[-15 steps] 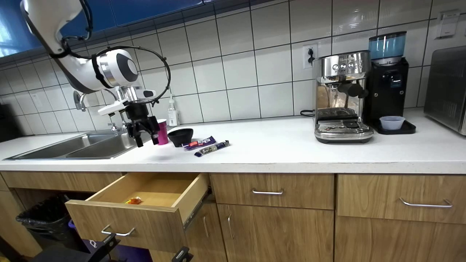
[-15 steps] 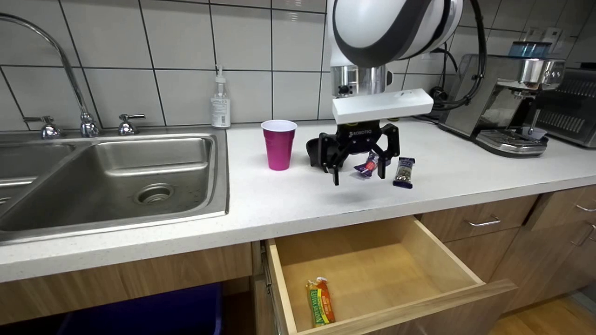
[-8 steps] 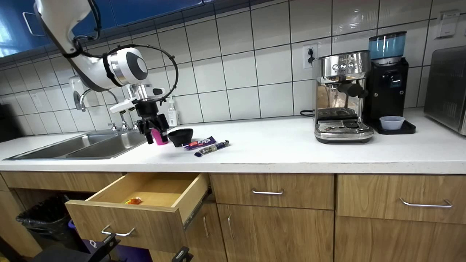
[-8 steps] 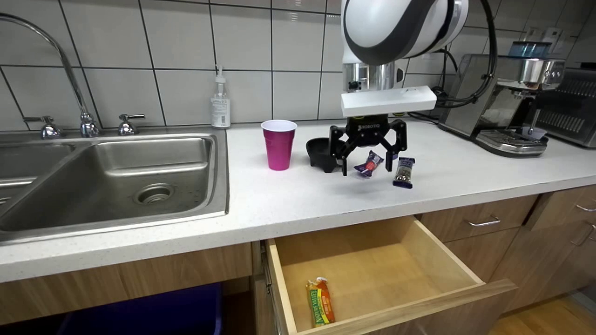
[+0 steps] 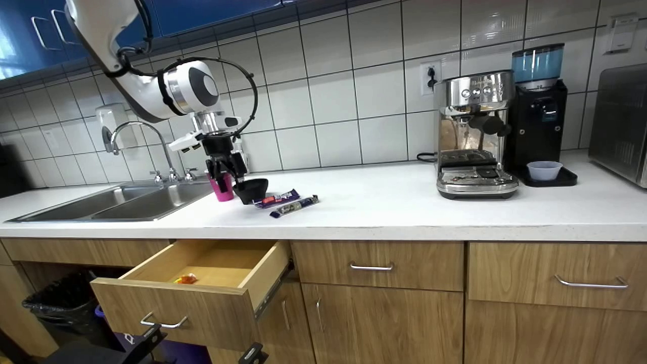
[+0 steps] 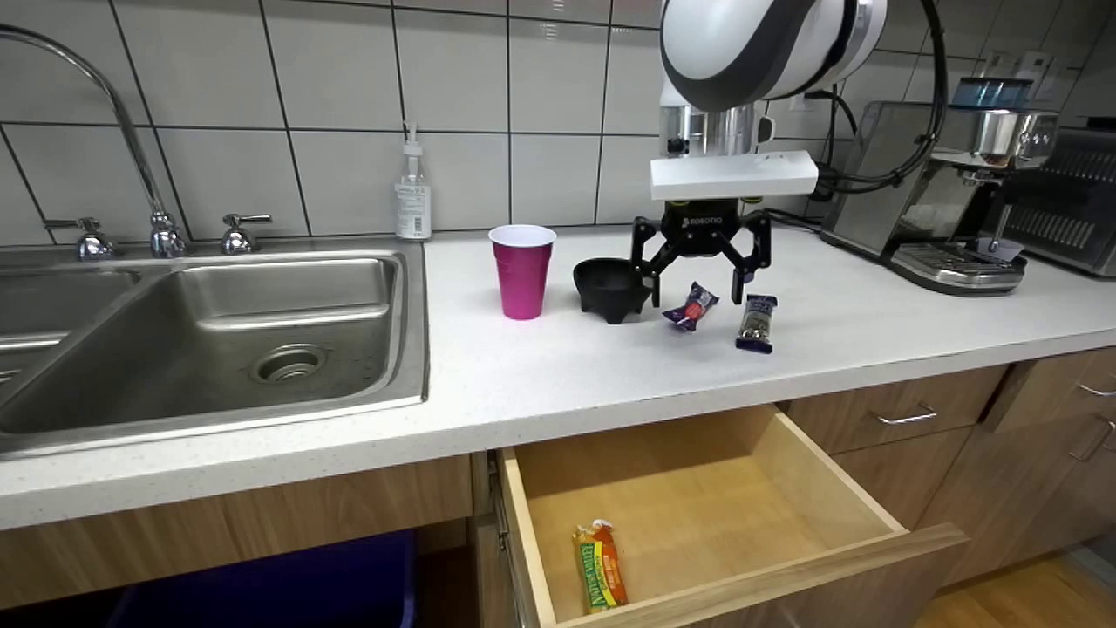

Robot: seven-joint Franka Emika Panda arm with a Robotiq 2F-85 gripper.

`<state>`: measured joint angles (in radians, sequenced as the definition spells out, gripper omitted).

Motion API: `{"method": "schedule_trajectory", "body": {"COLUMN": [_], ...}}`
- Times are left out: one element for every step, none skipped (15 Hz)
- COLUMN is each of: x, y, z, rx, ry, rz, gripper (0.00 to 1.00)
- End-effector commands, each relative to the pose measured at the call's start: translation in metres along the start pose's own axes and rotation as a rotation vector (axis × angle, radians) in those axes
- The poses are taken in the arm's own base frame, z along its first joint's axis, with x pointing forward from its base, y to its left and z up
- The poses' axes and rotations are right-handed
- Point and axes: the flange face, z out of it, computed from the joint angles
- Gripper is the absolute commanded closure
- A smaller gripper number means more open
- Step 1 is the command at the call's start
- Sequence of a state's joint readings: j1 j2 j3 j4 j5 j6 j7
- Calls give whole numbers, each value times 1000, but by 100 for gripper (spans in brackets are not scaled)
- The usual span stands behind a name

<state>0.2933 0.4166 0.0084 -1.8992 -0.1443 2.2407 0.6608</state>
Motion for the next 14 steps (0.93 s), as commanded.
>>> {"method": "schedule_trajectory", "body": {"x": [18,22,27,30,35,39,43,48,52,57,61,65,71,75], "y": [8,10,14,16,19,21,24,27,30,31,34,36,38,39], "z": [-2,-2,-2,-3,-3,-3,-2,-2,-1,0,2,4,5,7], "rx": [37,43,51,58,68,74,80,84,91,97,103,106,111,113], "ry": [12,16,21,24,29,31,33,37,39,41,41,40,39,39], "rz": [89,110,135,157,180,200,221,242,263,283,304,322,339,354], "gripper": [0,0,0,0,0,0,0,0,0,0,0,0,0,0]}}
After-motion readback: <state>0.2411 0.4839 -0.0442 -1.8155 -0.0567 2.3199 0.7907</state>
